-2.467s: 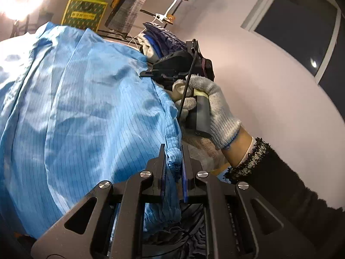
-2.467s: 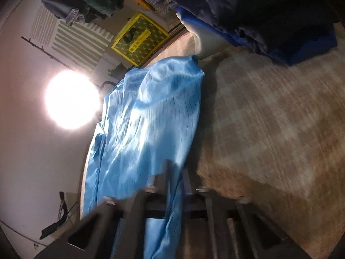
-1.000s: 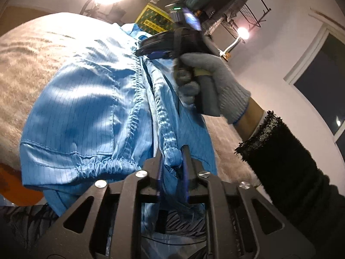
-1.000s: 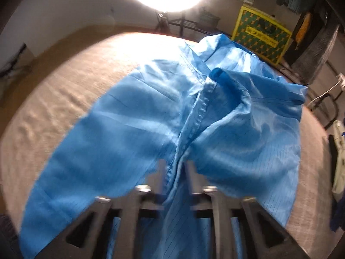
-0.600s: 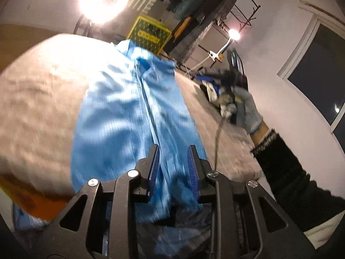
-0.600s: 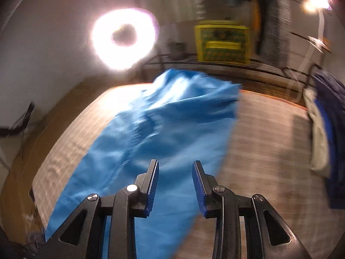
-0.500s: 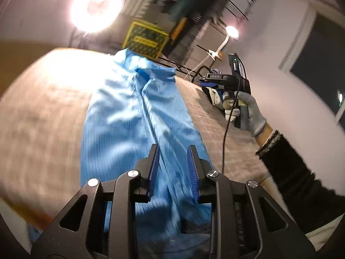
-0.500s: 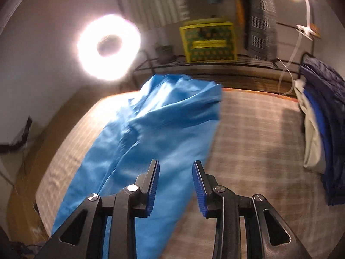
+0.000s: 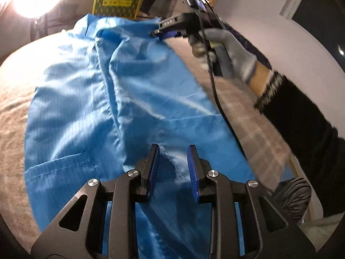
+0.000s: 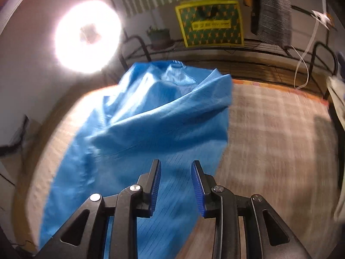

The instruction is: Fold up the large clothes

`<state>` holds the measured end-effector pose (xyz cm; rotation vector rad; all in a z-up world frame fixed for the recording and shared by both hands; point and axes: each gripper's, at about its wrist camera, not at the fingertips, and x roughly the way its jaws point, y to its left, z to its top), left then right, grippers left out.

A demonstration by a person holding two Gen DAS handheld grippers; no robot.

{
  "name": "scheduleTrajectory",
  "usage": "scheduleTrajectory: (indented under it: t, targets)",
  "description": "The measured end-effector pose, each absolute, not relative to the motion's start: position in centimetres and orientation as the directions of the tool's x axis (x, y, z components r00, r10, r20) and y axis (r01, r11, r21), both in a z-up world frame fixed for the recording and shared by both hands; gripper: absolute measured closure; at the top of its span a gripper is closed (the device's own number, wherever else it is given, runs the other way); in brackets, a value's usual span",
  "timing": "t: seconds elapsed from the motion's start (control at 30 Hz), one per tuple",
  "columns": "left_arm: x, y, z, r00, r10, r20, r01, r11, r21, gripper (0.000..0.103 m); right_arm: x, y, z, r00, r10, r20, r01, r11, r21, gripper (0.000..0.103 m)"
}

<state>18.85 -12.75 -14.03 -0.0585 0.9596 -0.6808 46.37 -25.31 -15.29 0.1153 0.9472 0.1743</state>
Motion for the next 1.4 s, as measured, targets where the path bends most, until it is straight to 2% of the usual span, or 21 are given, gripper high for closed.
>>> scheduleTrajectory:
  t: [0.33,0.37,0.47,0.6,0.7,0.77,0.8,0.83,0.87,0.9,1.0,1.1,1.17,1.33,1.37,1.4]
  targets:
    - [19.0,-12.2,-16.1,0.364,-0.573,-0.734,0.5,0.786,-0.365,0.078,56.5,-28.3,-14.3,0.677,0.072,-0.732,0.065,0.985,0.157,0.074]
    - [19.0,-12.1,-16.1,0.361,-0.58,-0.73,0.499,0.782,-0.374,0.078,56.1,-29.2,-13.4,0.71,0.087,-0.699,0.066,0.98,0.188,0.071]
    - [19.4,-11.8,-16.2,0.356,-0.597,-0.719,0.495,0.773,-0.397,0.078,54.0,-33.2,-12.5,0.767,0.125,-0.63,0.114,0.939,0.325,0.052]
    - [19.3,-11.8,-16.1,0.362,-0.596,-0.717,0.5,0.773,-0.391,0.078,53.1,-36.2,-14.4,0.72,0.19,-0.668,0.144,0.9,0.411,0.052]
    - [19.2,-12.0,-16.1,0.37,-0.588,-0.719,0.504,0.778,-0.376,0.078,53.8,-36.6,-16.4,0.681,0.289,-0.673,0.12,0.862,0.492,0.052]
    - [19.1,-12.0,-16.0,0.373,-0.585,-0.72,0.504,0.779,-0.372,0.078,54.5,-36.3,-17.5,0.663,0.297,-0.687,0.137,0.855,0.501,0.052]
    - [19.0,-12.1,-16.0,0.374,-0.584,-0.72,0.504,0.78,-0.37,0.078,55.0,-36.1,-18.1,0.653,0.298,-0.696,0.144,0.853,0.501,0.056]
    - [18.9,-12.1,-16.0,0.376,-0.583,-0.721,0.505,0.781,-0.368,0.078,55.4,-35.8,-18.5,0.651,0.317,-0.69,0.135,0.847,0.515,0.064]
    - [18.8,-12.1,-16.0,0.377,-0.582,-0.72,0.505,0.781,-0.367,0.078,55.7,-35.5,-18.6,0.648,0.339,-0.682,0.119,0.839,0.53,0.084]
    - [18.8,-12.2,-16.0,0.378,-0.582,-0.72,0.506,0.781,-0.366,0.078,56.1,-35.2,-18.3,0.659,0.342,-0.67,0.102,0.842,0.53,0.096]
    - [18.8,-12.1,-16.0,0.38,-0.585,-0.716,0.507,0.78,-0.368,0.078,56.0,-33.8,-15.9,0.697,0.302,-0.65,0.036,0.891,0.453,0.103]
    - [18.7,-12.1,-16.0,0.388,-0.582,-0.715,0.511,0.782,-0.358,0.078,56.9,-32.0,-13.5,0.716,0.178,-0.675,0.028,0.959,0.282,0.103]
    - [18.6,-12.2,-16.1,0.391,-0.578,-0.716,0.514,0.783,-0.351,0.078,58.2,-31.2,-13.4,0.698,0.028,-0.716,0.086,0.989,0.123,0.103]
    - [18.2,-12.3,-16.0,0.399,-0.571,-0.718,0.517,0.787,-0.337,0.078,58.7,-31.0,-13.6,0.716,0.054,-0.696,0.075,0.985,0.153,0.103]
    - [18.1,-12.3,-16.0,0.403,-0.567,-0.718,0.52,0.788,-0.331,0.078,58.3,-31.1,-13.3,0.717,0.063,-0.694,0.078,0.982,0.17,0.097]
    - [18.0,-12.4,-16.0,0.406,-0.564,-0.719,0.522,0.789,-0.325,0.078,57.9,-31.4,-12.9,0.716,0.06,-0.696,0.088,0.981,0.176,0.075]
